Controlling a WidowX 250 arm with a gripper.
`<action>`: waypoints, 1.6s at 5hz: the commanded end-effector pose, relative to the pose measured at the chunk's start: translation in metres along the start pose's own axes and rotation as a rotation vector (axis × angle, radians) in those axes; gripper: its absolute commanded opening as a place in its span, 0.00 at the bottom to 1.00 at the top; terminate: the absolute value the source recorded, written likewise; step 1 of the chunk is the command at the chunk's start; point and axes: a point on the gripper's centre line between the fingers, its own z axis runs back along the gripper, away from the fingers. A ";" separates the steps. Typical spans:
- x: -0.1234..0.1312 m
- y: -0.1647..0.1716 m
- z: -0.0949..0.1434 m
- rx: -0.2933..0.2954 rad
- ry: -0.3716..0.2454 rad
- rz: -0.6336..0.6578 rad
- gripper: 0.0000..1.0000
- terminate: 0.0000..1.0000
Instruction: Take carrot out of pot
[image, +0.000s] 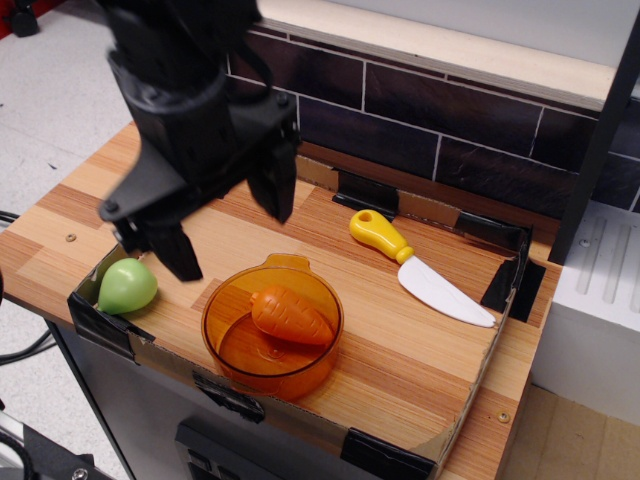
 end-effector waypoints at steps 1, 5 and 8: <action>-0.005 -0.009 -0.020 0.051 -0.015 0.118 1.00 0.00; -0.017 0.001 -0.070 0.122 0.011 0.051 1.00 0.00; -0.020 0.000 -0.082 0.153 0.018 0.062 1.00 0.00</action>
